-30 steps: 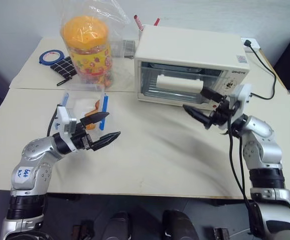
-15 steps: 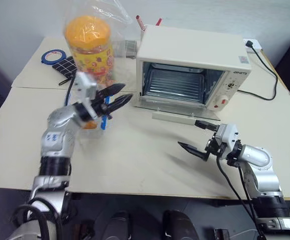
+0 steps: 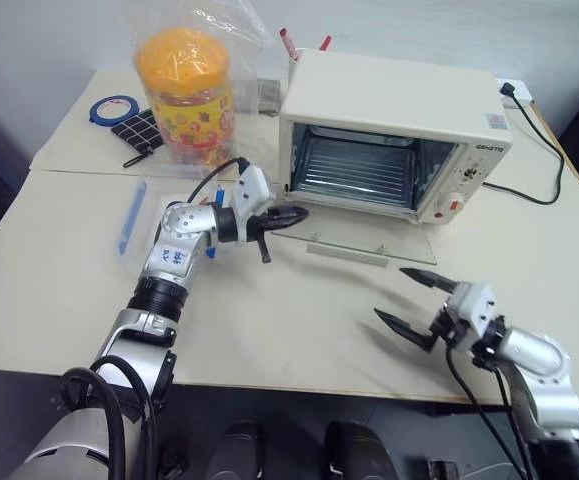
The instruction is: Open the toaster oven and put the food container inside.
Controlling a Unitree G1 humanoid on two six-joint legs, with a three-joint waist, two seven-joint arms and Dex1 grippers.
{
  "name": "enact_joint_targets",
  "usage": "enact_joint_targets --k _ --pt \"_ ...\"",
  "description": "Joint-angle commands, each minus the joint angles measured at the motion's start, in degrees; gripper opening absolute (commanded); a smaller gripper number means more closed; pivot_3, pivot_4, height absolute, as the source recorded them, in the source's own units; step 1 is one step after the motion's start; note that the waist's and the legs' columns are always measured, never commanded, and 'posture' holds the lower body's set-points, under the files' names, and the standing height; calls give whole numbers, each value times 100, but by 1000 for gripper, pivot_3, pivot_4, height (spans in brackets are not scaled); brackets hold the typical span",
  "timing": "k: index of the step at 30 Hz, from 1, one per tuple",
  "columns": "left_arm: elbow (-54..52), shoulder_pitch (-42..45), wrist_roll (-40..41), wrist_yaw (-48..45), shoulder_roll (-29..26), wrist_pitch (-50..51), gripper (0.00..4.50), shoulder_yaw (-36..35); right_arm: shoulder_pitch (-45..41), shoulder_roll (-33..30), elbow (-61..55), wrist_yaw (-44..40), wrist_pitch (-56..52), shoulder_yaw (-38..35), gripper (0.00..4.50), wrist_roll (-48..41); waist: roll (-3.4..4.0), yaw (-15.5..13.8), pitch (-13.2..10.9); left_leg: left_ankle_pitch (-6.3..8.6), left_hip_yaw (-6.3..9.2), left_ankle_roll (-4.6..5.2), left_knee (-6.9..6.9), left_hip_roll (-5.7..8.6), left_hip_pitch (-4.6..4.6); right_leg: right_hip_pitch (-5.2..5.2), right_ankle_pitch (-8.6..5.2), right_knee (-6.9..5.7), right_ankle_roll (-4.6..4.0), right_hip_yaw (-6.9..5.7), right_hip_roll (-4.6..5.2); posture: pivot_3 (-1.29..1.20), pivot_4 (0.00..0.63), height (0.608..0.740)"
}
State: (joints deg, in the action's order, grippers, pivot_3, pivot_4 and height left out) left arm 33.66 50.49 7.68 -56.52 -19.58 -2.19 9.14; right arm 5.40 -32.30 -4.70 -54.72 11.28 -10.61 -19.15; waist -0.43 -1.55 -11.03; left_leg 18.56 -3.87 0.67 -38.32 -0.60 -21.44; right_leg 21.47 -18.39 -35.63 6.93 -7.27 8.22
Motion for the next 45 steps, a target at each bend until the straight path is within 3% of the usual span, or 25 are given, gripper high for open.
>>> enact_joint_targets --k 1,5,9,10,14,20,25,27,30,35,39,45 --pt "-429 -168 -404 126 -34 272 32 302 812 -159 -565 71 77 -640 4500 -243 0 -10 0 -1 -3 2 -1 2 -2 -1 0 -1 0 0 0 0 150 740" --pt "-708 -377 -589 533 84 790 32 343 1347 -182 -808 168 1 -1102 4500 -512 -5 19 -3 -2 5 3 -1 -8 10 -3 2 -6 2 13 0 0 150 740" --pt "-1138 -621 -504 627 232 1005 32 327 1270 -245 -1162 217 -398 -1296 4500 -1026 -4 54 -2 -2 0 2 4 -17 29 -5 2 -19 2 29 0 0 150 740" --pt "-1385 -724 -309 543 270 1124 206 247 1195 -304 -1300 181 -594 -1256 4500 -1205 -3 56 -2 -2 0 2 5 -19 28 -2 2 -19 2 29 -1 0 150 740" --pt "-2483 -1110 544 507 174 1488 1131 -484 706 -489 -1635 59 -931 -923 4500 -1355 -5 43 -3 -2 2 2 1 -21 21 1 2 -17 2 31 0 0 150 740" --pt "-3752 -2101 1713 311 -819 2065 2926 -1907 -157 -439 -1612 -127 -1174 -312 4500 -1390 -2 93 -2 -4 11 -2 6 -23 24 -1 2 -17 2 24 1 0 150 740" --pt "-4092 -3453 2373 273 -1502 2089 4446 -3371 -773 -241 -1369 -269 -1177 43 4500 -1428 -5 138 -4 -2 15 0 5 -22 20 -3 2 -10 2 22 7 0 150 740" --pt "-4236 -4085 2443 347 -1612 1975 4477 -3908 -951 -151 -1306 -339 -1112 147 4500 -1420 -9 105 -6 -2 22 0 4 -22 17 -4 2 -9 2 13 9 0 150 740" --pt "-4437 -5827 2429 445 -1473 1710 4477 -5415 -1344 2 -1134 -583 -981 421 4500 -1367 -11 199 -4 3 14 5 6 -20 18 -5 2 0 2 19 15 0 150 740" --pt "-4763 -6789 2605 1053 -1086 1839 4477 -5886 -1540 45 -810 -875 -861 576 4500 -1286 -21 69 -9 10 21 6 8 -24 19 -8 2 9 2 4 20 0 150 740" --pt "-5651 -6775 3155 2253 -867 2961 4477 -5704 -1606 20 -627 -1049 -861 602 4500 -1292 -32 -27 -3 16 36 17 -3 -12 20 -20 5 19 -3 43 39 0 150 740" --pt "-6639 -5847 5545 4894 -1041 4873 4477 -5654 -1643 20 -465 -1183 -872 589 4500 -1273 -35 39 -1 18 41 -4 6 -30 22 -20 5 5 -4 59 33 0 150 740"
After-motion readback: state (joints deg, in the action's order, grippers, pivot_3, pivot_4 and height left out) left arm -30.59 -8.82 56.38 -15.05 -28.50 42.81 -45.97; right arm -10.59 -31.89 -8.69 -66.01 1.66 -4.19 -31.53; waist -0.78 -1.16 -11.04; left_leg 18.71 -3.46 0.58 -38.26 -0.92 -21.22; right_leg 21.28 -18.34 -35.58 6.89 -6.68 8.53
